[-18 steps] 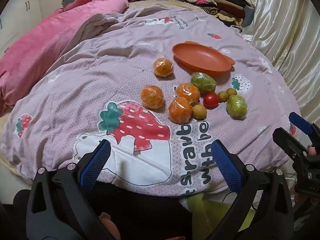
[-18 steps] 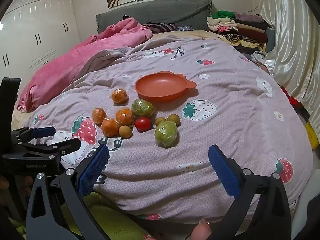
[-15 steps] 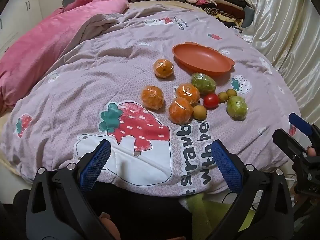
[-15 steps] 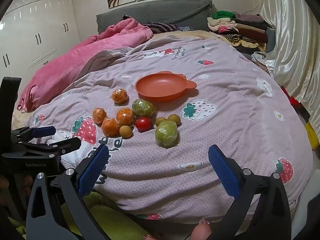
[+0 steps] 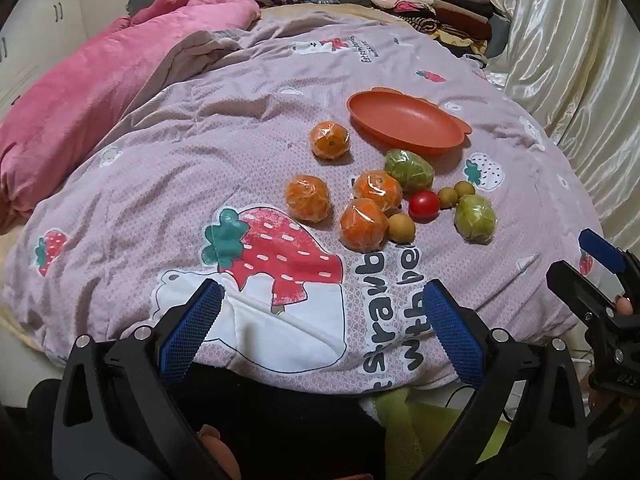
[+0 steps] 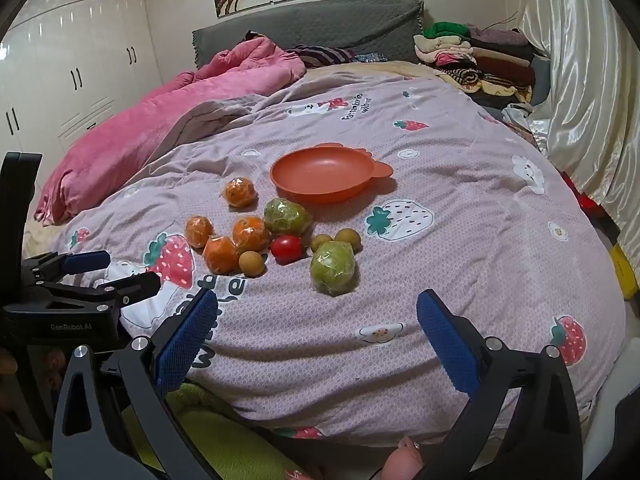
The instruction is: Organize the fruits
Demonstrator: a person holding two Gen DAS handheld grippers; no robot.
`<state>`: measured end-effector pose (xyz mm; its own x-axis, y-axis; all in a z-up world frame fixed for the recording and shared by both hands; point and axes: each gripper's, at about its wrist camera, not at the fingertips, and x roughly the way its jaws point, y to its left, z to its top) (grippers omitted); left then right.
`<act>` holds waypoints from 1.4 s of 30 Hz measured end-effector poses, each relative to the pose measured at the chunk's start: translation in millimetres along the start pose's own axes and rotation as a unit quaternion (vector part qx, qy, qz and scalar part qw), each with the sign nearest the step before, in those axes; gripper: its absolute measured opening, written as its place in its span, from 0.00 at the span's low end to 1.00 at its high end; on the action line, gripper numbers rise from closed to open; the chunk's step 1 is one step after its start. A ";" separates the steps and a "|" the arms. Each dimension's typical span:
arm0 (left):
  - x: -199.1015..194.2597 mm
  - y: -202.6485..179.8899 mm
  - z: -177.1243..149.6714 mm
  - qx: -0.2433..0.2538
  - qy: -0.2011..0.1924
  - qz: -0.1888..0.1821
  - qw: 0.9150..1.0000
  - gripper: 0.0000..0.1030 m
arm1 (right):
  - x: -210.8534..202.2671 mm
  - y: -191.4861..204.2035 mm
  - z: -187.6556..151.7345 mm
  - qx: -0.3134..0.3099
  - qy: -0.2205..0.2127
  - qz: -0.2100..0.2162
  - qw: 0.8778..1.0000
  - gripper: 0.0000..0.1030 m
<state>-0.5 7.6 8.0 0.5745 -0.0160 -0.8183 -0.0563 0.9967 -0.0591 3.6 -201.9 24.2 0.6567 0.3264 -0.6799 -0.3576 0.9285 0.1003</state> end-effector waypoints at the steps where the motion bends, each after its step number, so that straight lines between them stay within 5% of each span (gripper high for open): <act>1: 0.3 -0.4 -0.7 0.000 0.000 0.000 1.000 0.92 | 0.7 0.2 0.1 0.000 0.000 0.000 1.000 0.96; 42: -5.5 -8.7 1.4 0.012 -0.017 -0.013 1.000 0.92 | 0.6 2.7 -2.0 -0.002 0.000 -0.003 1.000 0.96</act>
<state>-2.0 -0.8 13.8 0.6034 -0.0401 -0.7964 -0.0216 0.9975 -0.0666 1.7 -199.5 22.6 0.6598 0.3202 -0.6798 -0.3552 0.9301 0.0934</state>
